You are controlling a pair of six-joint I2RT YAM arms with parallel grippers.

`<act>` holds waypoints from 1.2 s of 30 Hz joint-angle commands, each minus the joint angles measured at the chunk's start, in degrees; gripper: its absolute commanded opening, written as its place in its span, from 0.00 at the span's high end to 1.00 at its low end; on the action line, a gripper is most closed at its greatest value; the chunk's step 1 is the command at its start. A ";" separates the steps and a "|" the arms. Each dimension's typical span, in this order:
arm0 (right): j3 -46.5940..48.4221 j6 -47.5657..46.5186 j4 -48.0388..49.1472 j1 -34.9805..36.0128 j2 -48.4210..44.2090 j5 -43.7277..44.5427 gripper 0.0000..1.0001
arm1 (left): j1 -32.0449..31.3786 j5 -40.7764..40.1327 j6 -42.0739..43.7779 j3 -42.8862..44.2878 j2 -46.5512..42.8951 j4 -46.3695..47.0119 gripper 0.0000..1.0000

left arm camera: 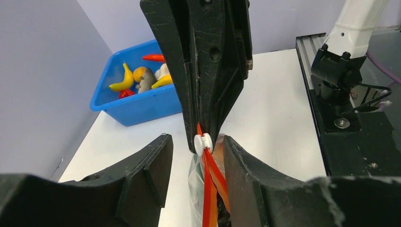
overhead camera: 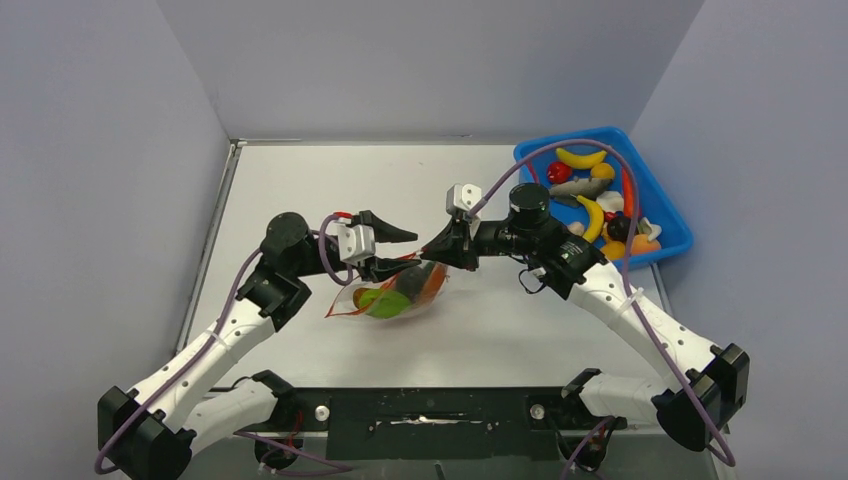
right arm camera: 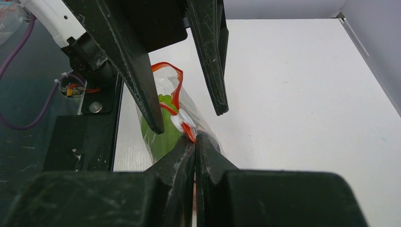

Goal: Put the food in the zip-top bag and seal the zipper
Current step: Zip the zipper food storage bag at the center of the board.

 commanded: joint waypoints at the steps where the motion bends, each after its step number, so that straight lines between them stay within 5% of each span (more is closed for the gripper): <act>1: 1.71 2.74 5.14 -0.51 0.39 -1.09 1.00 | -0.56 -1.38 1.07 2.13 0.16 1.30 0.57; 8: 1.72 3.36 5.22 -0.56 0.83 -0.73 1.00 | -2.26 -4.47 1.03 1.46 0.18 3.13 0.61; 14: 1.18 3.65 5.53 -0.56 0.33 -0.26 1.00 | -3.85 -8.27 4.56 2.52 -0.54 -1.46 0.79; 18: 0.33 3.56 6.11 -0.68 -0.20 0.15 1.00 | -4.40 -9.25 6.66 3.81 -0.67 -6.07 1.00; 36: -3.32 1.66 7.41 -3.99 -5.74 3.29 1.00 | -4.41 -10.04 4.61 5.04 -3.37 -15.24 1.00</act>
